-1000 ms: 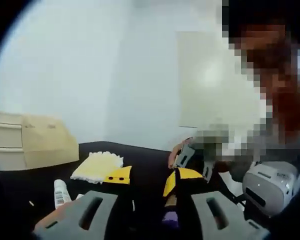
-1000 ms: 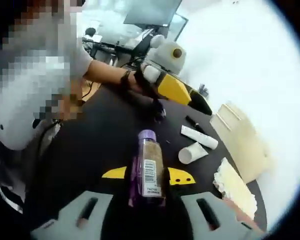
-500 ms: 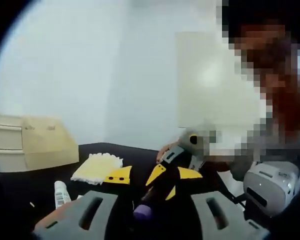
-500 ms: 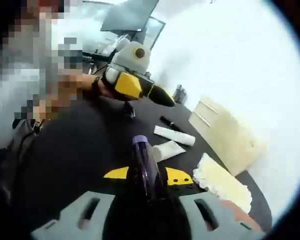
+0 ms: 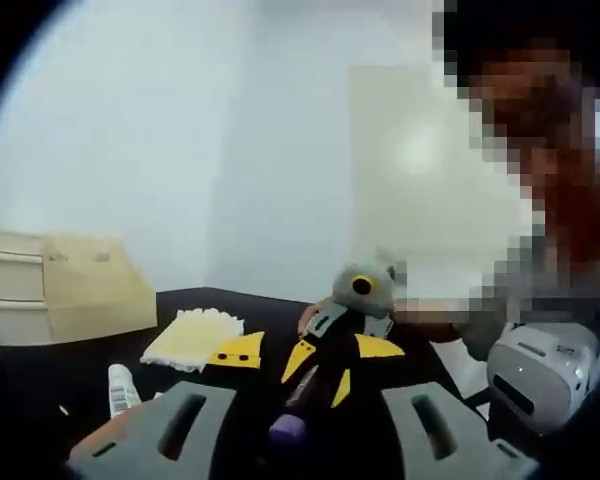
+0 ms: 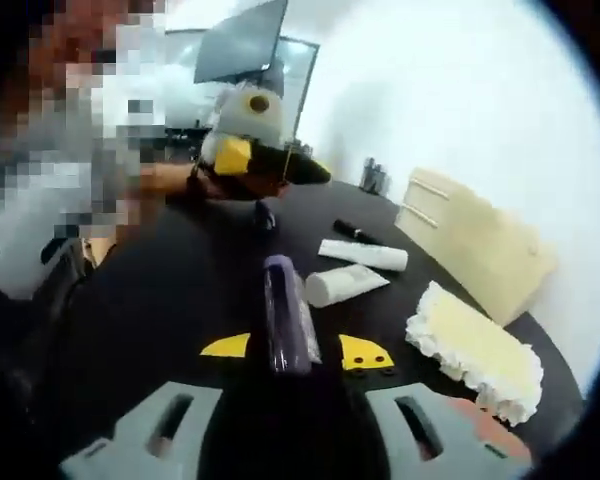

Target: Open the drawer, pick up the cosmetic bottles from the table one by one, place them into the drawer, release the gripper, close the drawer, and move the gripper away

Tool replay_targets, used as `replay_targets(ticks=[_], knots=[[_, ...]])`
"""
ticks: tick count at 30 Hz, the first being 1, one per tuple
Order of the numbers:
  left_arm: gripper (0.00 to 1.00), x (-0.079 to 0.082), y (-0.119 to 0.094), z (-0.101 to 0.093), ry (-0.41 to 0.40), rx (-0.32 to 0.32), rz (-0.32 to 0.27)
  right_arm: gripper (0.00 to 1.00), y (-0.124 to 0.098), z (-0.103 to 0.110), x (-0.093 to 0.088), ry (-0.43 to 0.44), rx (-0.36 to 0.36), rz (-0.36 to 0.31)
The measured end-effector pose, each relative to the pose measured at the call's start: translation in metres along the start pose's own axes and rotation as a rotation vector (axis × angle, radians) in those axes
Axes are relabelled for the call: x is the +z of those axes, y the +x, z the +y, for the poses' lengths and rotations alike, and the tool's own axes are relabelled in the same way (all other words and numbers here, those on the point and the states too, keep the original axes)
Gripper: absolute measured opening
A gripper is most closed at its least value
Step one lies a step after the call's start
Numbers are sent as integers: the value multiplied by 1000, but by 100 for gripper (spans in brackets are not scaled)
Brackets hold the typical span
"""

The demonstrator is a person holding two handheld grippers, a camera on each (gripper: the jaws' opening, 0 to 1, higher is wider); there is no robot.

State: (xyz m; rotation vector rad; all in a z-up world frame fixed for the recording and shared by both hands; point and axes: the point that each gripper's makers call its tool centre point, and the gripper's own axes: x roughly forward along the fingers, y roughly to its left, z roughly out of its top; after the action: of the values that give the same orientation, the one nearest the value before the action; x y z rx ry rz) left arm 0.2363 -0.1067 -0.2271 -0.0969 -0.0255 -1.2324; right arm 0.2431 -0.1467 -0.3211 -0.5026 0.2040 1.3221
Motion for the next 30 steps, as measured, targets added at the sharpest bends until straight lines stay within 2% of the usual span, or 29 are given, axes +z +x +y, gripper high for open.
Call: replay_targets(ticks=[3, 8, 9, 14, 15, 16, 20, 21, 23, 24, 27, 28, 29, 30], knots=[[27, 1, 0, -1, 4, -1, 0, 26, 1, -2, 3, 6, 1, -24], [27, 4, -2, 1, -3, 0, -15, 25, 1, -6, 7, 130, 4, -22], [27, 6, -3, 1, -7, 0, -20, 24, 2, -5, 6, 195, 6, -6], [27, 9, -5, 2, -16, 4, -33, 24, 1, -2, 16, 438, 55, -28], [27, 9, -5, 2, -16, 3, -33, 24, 2, 2, 14, 479, 83, -8], [27, 9, -5, 2, -16, 3, -34, 24, 3, -1, 17, 537, 84, -31], [29, 6, -5, 1, -16, -12, -21, 24, 1, 2, 20, 651, 141, -49], [31, 1, -4, -1, -13, -33, 9, 24, -2, 0, 22, 675, 154, -73], [35, -15, -4, -8, -2, -80, 110, 24, -4, 2, 20, 694, 171, -66], [39, -21, -3, -10, 3, -89, 138, 24, -3, 4, 17, 703, 187, -47], [50, -43, 0, -17, 12, -119, 247, 24, -4, 9, 19, 698, 202, -52], [52, -54, 0, -21, 3, -131, 296, 24, -4, 10, 21, 701, 202, -56], [54, -64, 2, -22, 13, -130, 340, 24, -3, 21, 24, 679, 215, -58], [55, -73, 3, -21, 42, -127, 384, 24, -3, 23, 25, 668, 222, -60]])
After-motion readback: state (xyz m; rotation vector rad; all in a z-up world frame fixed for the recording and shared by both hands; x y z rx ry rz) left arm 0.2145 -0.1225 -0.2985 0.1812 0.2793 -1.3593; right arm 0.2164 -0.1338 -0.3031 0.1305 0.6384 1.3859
